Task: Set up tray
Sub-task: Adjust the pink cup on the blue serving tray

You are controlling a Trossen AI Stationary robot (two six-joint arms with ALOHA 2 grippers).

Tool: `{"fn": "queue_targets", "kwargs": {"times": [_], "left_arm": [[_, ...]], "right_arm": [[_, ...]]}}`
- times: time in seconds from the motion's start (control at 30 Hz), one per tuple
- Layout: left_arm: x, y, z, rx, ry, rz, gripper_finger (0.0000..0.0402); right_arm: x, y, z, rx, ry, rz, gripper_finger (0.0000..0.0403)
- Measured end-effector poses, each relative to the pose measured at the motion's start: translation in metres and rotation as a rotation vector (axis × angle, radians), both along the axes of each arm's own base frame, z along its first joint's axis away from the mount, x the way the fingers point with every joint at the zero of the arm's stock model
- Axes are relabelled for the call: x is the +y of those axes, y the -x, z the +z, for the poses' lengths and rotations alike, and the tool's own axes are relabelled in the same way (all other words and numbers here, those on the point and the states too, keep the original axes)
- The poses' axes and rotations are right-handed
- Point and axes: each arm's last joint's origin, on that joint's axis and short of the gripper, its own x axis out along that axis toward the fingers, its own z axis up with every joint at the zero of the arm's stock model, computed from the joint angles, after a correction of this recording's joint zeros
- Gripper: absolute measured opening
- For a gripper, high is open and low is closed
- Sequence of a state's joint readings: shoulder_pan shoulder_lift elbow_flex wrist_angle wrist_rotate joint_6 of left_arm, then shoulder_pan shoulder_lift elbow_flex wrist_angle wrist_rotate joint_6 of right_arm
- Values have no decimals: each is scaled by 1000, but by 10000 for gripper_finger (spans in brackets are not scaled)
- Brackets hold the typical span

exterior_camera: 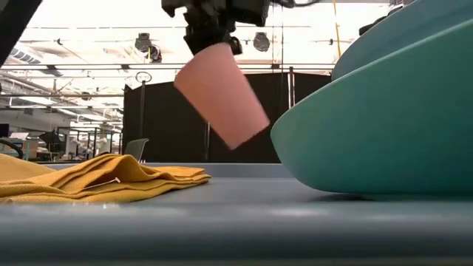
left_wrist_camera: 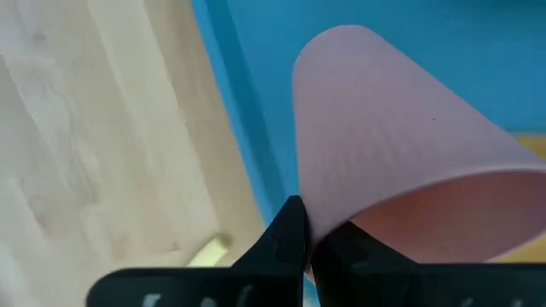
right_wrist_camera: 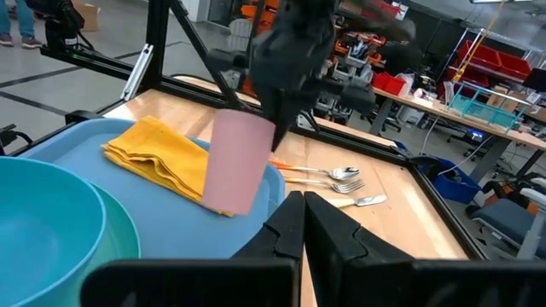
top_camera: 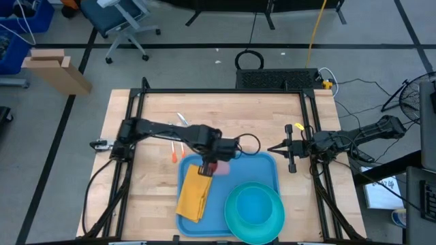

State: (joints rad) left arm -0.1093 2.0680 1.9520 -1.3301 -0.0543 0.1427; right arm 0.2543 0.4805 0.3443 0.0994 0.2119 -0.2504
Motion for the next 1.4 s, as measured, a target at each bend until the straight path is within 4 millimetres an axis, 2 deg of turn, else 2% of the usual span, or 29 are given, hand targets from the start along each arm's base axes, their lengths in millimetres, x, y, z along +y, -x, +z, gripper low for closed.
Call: {"fn": "queue_targets", "kwargs": {"times": [0.13, 0.23, 0.37, 0.73, 1.4], "left_arm": [[-1, -18, -20, 130, -87, -105, 3], [-2, -28, -28, 209, -119, -166, 3], [-2, -41, -33, 201, -137, -235, 3], [7, -42, -37, 217, -144, -277, 3], [-21, -42, -45, 257, -278, -478, 3]], "right_arm": [[0, 0, 0, -1, 19, 2, 0], [0, 0, 0, -1, 24, 2, 0], [0, 0, 0, -1, 28, 2, 0], [0, 0, 0, 0, 33, -2, 0], [0, 0, 1, -8, 30, -2, 0]]}}
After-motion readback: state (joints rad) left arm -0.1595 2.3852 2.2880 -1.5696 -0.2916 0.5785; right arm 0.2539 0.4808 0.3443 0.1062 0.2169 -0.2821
